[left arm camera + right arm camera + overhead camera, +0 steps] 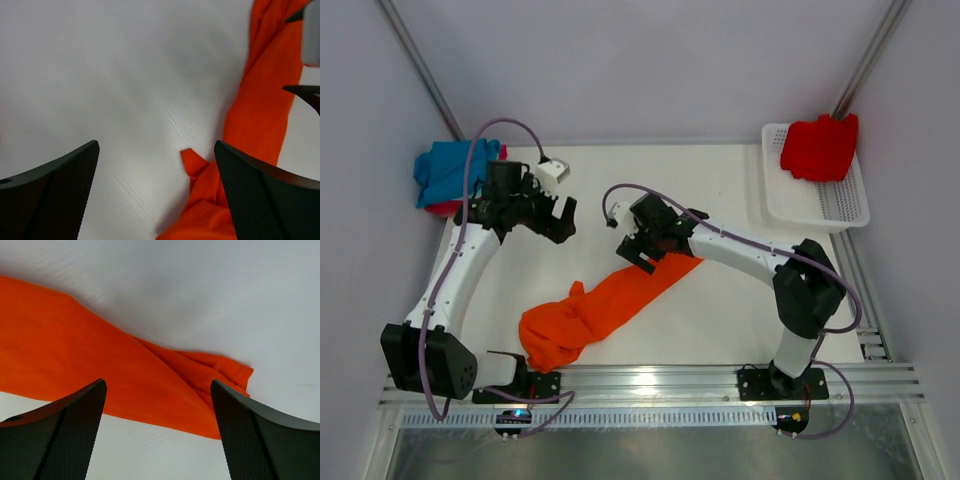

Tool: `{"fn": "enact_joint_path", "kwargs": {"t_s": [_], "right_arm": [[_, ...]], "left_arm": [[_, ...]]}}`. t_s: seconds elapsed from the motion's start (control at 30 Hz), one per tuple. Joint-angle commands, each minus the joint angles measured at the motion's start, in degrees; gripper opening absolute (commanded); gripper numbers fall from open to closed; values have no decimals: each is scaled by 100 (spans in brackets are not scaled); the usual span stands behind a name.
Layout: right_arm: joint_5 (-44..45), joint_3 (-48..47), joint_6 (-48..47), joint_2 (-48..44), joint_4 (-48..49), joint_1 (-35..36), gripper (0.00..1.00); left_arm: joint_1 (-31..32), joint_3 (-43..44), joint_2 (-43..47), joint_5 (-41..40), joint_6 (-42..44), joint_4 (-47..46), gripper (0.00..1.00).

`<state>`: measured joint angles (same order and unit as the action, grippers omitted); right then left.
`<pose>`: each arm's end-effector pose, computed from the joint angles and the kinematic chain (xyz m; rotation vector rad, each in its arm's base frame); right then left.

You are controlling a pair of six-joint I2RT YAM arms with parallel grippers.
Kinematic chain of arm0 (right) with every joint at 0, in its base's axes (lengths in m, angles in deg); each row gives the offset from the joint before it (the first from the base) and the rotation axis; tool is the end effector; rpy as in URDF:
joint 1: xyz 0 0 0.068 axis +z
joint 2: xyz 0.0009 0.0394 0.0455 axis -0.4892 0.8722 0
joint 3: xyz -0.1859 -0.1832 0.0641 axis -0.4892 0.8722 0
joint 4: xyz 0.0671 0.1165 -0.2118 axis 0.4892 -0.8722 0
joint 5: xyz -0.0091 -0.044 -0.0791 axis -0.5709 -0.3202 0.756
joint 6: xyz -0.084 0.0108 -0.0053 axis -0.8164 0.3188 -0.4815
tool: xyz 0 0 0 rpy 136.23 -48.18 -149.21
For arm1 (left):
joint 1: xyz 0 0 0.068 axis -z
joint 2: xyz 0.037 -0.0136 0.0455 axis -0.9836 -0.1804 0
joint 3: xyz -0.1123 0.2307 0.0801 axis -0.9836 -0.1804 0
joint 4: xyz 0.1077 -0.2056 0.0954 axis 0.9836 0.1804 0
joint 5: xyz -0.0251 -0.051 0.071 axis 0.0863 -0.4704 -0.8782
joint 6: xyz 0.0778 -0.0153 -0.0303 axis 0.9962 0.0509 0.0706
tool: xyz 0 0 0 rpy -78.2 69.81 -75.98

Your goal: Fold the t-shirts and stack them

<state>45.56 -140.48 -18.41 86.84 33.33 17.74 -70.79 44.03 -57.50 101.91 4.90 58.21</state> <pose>0.2758 0.2903 0.2186 -1.3495 2.0860 0.1392 0.2902 -0.0713 0.3078 0.6159 2.2093 -0.3713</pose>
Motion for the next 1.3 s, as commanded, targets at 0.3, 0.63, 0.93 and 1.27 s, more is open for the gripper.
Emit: {"fn": "enact_joint_path", "kwargs": {"t_s": [0.3,0.63,0.93,1.27], "right_arm": [[-722,603,-483,73,372,-870,88],[-1346,304,-598,794,100,-879,88],[-1715,314,-756,1173,-190,-879,11],[-601,-817,-651,778,-42,-941,3]], "left_arm": [[-73,-29,1455,1176,1287,2001,99],[-73,32,1526,1519,1173,2248,99],[-65,-161,1368,1598,1032,1940,99],[-73,-284,1016,1555,856,1562,99]]}}
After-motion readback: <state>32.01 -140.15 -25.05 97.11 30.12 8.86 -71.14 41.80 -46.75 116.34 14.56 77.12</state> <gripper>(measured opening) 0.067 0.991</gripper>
